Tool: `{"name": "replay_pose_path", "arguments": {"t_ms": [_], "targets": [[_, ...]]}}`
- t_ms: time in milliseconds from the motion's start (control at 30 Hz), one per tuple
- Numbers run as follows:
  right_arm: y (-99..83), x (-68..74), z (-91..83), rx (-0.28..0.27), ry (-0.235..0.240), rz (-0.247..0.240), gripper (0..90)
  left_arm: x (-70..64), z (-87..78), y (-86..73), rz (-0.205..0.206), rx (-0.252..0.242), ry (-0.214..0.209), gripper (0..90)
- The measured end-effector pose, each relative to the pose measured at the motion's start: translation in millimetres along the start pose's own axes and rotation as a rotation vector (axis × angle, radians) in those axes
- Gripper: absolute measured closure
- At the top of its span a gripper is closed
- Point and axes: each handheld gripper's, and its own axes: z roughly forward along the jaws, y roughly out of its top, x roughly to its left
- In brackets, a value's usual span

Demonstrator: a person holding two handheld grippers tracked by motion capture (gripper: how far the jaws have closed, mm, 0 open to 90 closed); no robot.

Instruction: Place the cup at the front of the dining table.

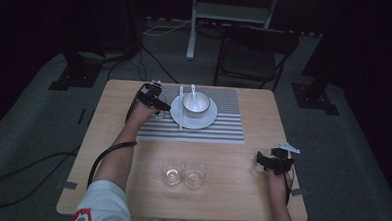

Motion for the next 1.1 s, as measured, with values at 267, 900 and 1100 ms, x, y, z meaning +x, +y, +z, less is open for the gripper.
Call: {"name": "replay_pose_path", "arguments": {"t_ms": [267, 900, 1100], "targets": [[0.0, -0.1, 0.0, 0.000, 0.001, 0.000, 13.1, -0.4, -2.5, -3.1, -0.015, -0.043, 0.002, 1.8], [0.2, 0.9, 0.3, 0.003, -0.007, -0.005, 13.1, 3.4, -4.1, -30.3, -0.044, -0.094, 0.059, 1.9], [0.2, 1.1, 0.4, 0.003, -0.009, -0.006, 13.1, 3.7, -8.2, -38.3, -0.047, -0.121, 0.059, 1.9]]}}
